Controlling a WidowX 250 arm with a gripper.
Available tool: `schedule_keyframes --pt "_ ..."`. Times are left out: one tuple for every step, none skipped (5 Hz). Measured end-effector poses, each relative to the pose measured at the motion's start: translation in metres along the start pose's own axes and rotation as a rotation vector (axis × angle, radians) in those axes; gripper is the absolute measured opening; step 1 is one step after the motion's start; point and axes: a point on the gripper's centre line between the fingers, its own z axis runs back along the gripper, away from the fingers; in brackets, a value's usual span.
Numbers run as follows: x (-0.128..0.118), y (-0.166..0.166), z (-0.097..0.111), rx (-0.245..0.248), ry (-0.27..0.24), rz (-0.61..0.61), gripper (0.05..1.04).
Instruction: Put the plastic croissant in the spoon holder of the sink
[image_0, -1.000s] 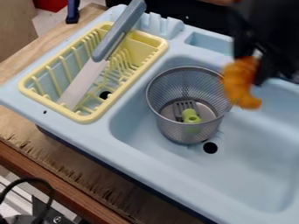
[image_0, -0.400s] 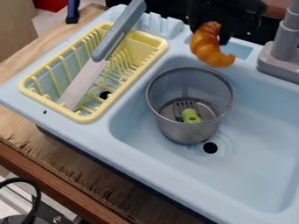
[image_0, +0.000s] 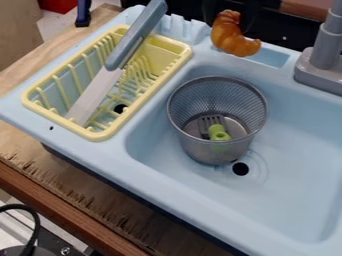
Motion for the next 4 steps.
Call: schedule_keyframes --pt "0.008 -0.001 -0.013 0.020 -0.041 0.056 0.536" --pt "0.013 -0.007 -0.015 -0.013 -0.070 0.059 0.536" --pt "0.022 -0.012 -0.012 -0.008 -0.149 0.054 0.536" --pt "0.023 -0.017 -0.014 0.000 -0.202 0.027 0.536"
